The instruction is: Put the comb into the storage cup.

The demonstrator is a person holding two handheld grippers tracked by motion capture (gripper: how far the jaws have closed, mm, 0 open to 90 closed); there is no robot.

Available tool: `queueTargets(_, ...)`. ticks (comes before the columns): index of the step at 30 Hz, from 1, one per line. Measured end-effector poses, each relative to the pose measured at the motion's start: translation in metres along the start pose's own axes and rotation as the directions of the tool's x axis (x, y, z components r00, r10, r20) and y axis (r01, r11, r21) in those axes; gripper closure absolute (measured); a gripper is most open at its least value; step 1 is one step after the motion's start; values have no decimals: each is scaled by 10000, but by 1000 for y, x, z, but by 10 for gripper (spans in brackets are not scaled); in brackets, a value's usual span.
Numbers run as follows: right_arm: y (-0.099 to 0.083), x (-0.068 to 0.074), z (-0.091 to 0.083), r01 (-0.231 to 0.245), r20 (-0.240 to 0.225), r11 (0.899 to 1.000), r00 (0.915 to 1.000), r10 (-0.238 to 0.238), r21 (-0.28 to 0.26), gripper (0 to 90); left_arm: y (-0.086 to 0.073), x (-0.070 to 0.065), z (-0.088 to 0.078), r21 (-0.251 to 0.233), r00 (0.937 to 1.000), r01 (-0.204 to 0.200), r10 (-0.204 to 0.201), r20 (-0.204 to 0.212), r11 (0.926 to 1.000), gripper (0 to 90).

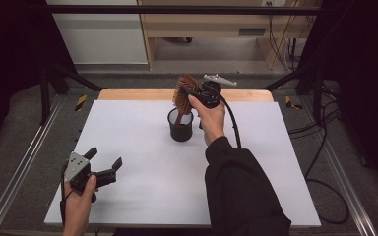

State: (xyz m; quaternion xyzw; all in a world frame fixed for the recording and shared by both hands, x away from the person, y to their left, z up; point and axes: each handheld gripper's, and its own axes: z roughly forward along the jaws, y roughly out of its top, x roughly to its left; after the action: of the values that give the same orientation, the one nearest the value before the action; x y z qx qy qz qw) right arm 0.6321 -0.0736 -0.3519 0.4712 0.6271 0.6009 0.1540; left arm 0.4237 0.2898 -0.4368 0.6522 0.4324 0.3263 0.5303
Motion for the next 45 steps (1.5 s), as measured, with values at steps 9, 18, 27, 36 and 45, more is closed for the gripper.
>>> queueTargets(9,-1,-3,2,-141,12,9999,9999,141,30,512,0,0,0,3,10000,-8,8,1,10000,27)
queueTargets(18,0,-10,5,-304,6,9994,9995,304,140,505,0,0,1,19,10000,-18,18,-2,10000,28)
queueTargets(27,2,-14,9,-274,-67,9993,9996,275,250,495,0,1,0,-16,10000,50,-50,-32,10000,29)
queueTargets(36,2,-17,10,-317,-113,9991,9994,320,278,489,0,0,0,-23,10000,-53,53,4,10000,28)
queueTargets(45,2,-18,11,-316,-76,9992,9995,318,260,480,-1,0,1,14,10000,15,-15,50,10000,28)
